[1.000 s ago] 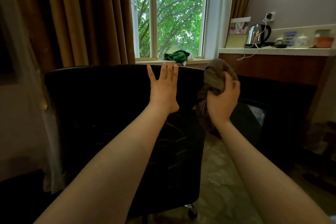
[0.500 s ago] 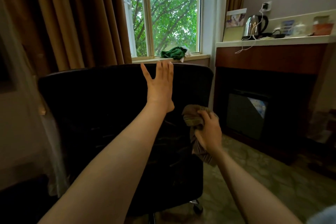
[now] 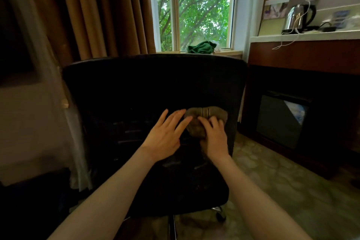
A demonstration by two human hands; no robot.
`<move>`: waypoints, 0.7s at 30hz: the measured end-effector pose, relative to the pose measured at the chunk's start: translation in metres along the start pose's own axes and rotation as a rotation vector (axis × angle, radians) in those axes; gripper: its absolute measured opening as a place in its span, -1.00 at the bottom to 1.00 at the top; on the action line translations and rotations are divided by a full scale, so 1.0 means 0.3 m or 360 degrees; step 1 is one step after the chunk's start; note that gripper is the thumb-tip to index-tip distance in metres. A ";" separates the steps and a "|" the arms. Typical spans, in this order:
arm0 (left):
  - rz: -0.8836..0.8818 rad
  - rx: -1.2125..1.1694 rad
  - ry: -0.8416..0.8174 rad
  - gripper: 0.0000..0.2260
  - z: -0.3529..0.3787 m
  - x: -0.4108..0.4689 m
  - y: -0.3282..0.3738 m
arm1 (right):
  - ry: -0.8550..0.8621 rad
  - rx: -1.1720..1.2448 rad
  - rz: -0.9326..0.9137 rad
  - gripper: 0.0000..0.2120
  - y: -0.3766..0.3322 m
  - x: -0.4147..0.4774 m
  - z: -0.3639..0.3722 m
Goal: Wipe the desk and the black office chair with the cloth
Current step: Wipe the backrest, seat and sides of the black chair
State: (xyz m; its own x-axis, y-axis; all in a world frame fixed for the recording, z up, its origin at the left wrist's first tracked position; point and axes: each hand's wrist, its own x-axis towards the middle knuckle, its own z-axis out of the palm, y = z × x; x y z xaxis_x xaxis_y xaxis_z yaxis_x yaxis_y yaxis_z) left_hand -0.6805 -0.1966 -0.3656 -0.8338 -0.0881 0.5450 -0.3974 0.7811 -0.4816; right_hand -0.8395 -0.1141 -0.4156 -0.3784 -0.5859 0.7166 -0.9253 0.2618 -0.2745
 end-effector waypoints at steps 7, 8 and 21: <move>-0.0136 -0.0187 -0.0462 -0.31 0.034 -0.079 0.012 | -0.0769 0.0042 0.0095 -0.49 0.027 -0.067 0.054; -0.0099 -0.0218 -0.0519 -0.31 0.034 -0.077 0.034 | -0.0770 0.0055 0.0083 -0.50 0.026 -0.068 0.030; 0.0248 -0.0408 0.0458 -0.61 -0.069 0.403 0.288 | 0.0488 0.0001 0.0118 -0.55 0.211 -0.016 -0.324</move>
State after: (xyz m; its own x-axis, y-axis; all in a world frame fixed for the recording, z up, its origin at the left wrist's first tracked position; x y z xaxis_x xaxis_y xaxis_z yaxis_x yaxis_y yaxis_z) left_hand -0.8076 -0.1269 -0.3271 -0.7207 0.1915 0.6663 -0.1361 0.9033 -0.4068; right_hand -0.8937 -0.0202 -0.3742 -0.4193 -0.3067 0.8545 -0.8954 0.2949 -0.3335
